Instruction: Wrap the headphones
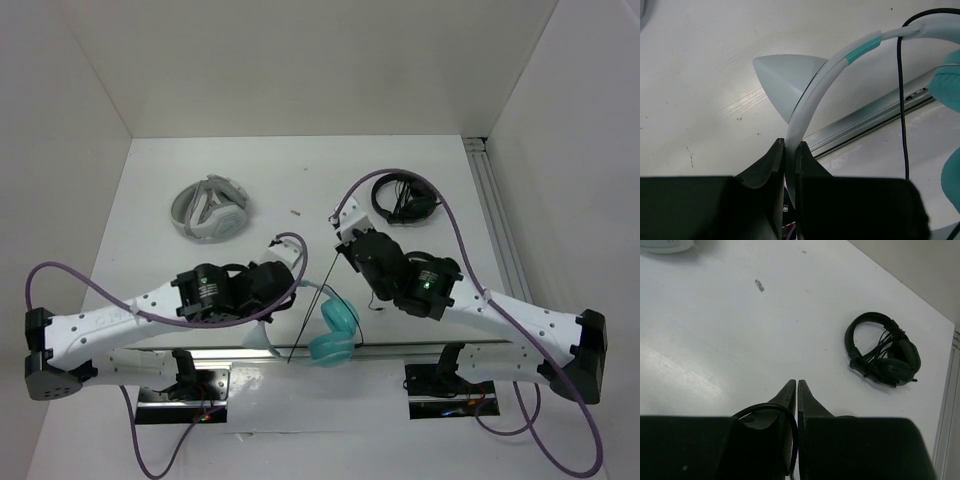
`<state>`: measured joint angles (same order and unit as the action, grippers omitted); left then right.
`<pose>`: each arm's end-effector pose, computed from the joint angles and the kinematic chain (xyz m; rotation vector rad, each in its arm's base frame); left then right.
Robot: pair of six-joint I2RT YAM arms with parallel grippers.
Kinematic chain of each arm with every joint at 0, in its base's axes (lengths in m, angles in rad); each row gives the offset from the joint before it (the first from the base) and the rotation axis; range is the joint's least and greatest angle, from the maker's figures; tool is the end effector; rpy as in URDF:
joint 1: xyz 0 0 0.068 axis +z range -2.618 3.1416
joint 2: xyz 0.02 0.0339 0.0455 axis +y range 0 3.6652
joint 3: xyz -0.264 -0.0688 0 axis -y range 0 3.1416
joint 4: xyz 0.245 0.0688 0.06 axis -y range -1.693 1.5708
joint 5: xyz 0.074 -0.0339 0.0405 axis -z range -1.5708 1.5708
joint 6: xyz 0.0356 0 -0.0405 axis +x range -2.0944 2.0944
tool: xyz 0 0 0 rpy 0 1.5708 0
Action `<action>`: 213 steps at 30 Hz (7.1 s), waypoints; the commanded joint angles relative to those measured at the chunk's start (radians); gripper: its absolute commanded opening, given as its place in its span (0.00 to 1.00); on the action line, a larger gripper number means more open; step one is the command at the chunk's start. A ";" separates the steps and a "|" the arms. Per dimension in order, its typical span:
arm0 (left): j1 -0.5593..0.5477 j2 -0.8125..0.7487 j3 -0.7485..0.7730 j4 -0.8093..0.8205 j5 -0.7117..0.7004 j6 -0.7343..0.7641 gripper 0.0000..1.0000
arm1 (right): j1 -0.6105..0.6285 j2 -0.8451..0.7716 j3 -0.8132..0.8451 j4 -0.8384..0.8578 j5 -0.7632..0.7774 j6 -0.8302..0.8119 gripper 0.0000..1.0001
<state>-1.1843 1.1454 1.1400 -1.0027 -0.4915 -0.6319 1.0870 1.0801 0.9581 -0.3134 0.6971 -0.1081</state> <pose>0.0957 -0.1906 0.3235 0.4899 2.3700 -0.1775 0.1309 0.2000 0.3334 -0.6869 1.7718 -0.0387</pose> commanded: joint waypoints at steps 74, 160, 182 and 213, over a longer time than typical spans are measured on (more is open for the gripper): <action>0.565 0.149 0.311 0.050 -0.387 -0.167 0.00 | 0.432 0.009 -0.213 0.220 -0.272 0.507 0.01; 0.681 -0.254 -0.253 0.348 0.074 0.357 0.00 | 0.228 -0.074 0.116 -0.314 0.286 0.370 1.00; 1.051 0.013 -0.333 0.664 0.358 0.768 0.00 | 0.257 -0.121 0.042 -0.107 0.137 0.274 1.00; 1.106 -0.065 -0.643 0.862 0.108 1.175 0.00 | 0.327 -0.221 0.001 -0.059 0.108 0.235 1.00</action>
<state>-0.0826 1.0531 0.5171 -0.1307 -0.2886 0.4213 1.3991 0.8768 0.9634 -0.4057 0.7963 0.1322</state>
